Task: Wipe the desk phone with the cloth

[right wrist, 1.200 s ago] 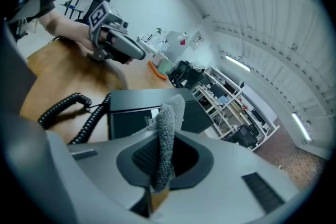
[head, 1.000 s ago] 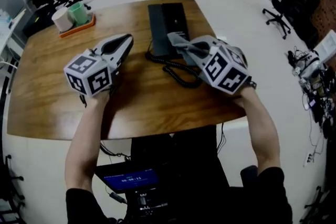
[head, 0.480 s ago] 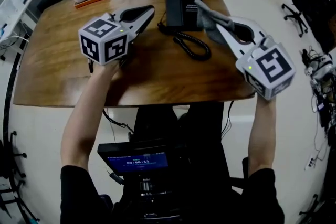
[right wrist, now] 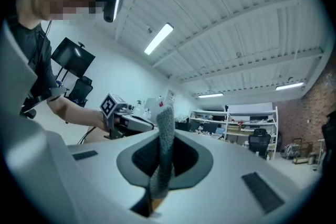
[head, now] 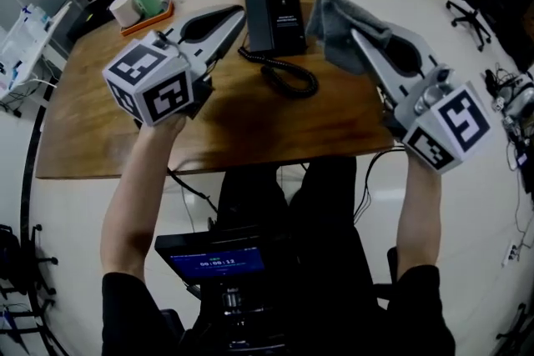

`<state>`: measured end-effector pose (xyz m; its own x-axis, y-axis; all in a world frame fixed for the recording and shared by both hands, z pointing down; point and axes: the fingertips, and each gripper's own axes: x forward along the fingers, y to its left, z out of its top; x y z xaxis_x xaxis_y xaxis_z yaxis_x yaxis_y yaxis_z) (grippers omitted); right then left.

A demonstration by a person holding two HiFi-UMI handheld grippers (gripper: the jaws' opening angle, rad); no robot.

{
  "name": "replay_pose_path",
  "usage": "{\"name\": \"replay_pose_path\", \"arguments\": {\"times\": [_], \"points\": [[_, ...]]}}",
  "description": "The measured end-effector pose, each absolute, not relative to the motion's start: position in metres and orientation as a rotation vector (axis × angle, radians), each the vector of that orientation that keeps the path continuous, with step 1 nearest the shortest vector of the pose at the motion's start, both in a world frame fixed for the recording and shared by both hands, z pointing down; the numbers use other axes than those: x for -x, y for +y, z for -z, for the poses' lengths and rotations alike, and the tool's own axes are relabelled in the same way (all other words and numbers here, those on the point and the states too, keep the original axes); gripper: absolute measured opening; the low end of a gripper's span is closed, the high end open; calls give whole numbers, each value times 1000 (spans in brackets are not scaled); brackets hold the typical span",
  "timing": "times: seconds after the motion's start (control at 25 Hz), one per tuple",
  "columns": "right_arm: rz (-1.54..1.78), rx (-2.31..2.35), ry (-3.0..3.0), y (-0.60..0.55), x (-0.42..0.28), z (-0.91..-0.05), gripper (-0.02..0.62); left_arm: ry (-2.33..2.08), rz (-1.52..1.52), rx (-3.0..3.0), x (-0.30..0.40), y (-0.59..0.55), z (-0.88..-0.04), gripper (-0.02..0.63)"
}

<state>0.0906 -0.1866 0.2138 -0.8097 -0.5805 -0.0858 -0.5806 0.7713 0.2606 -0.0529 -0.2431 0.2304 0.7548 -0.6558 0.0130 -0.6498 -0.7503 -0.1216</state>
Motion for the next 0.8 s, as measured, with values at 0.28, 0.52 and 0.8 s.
{"name": "replay_pose_path", "arguments": {"times": [0.28, 0.52, 0.8], "points": [[-415, 945, 2909, -172, -106, -199, 26, 978, 67, 2827, 18, -218, -205, 9], [-437, 881, 2921, -158, -96, -193, 25, 948, 70, 2821, 6, -199, -197, 9], [-582, 909, 2905, -146, -89, -185, 25, 911, 21, 2774, 6, -176, -176, 9]]}}
